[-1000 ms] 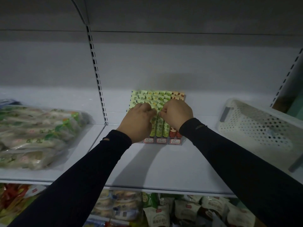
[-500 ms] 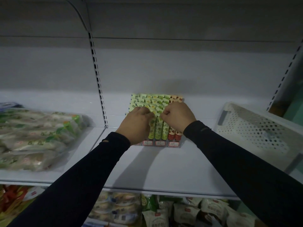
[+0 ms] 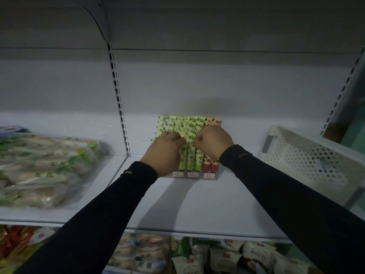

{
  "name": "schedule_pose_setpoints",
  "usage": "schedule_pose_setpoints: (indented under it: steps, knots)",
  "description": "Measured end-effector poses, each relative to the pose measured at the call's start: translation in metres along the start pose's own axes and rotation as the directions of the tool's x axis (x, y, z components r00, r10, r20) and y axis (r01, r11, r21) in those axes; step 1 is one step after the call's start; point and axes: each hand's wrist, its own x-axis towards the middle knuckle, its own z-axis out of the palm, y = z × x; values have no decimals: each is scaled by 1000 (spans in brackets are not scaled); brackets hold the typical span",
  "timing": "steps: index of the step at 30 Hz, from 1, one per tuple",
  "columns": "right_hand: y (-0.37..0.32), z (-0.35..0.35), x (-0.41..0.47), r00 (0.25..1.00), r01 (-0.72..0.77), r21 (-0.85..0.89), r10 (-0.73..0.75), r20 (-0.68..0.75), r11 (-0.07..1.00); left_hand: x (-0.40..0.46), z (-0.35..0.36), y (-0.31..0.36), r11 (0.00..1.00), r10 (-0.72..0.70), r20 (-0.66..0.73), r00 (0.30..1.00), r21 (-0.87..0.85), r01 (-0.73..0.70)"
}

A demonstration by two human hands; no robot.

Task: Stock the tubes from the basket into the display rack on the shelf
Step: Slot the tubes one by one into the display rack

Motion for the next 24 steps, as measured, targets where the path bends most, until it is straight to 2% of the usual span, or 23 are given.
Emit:
schedule_pose_setpoints:
  steps: [9, 20, 24]
  knots:
    - [5, -3, -5, 995, 41, 122, -30, -93, 992, -2, -4, -7, 986, -38, -47, 998, -166, 30]
    - [3, -1, -21, 987, 103, 224, -73, -141, 969, -10, -20, -44, 948, -269, -73, 960, -195, 251]
    - [-7, 4, -15, 983, 151, 220, -123, -138, 964, -15, -14, -51, 935, -316, -29, 948, -182, 305]
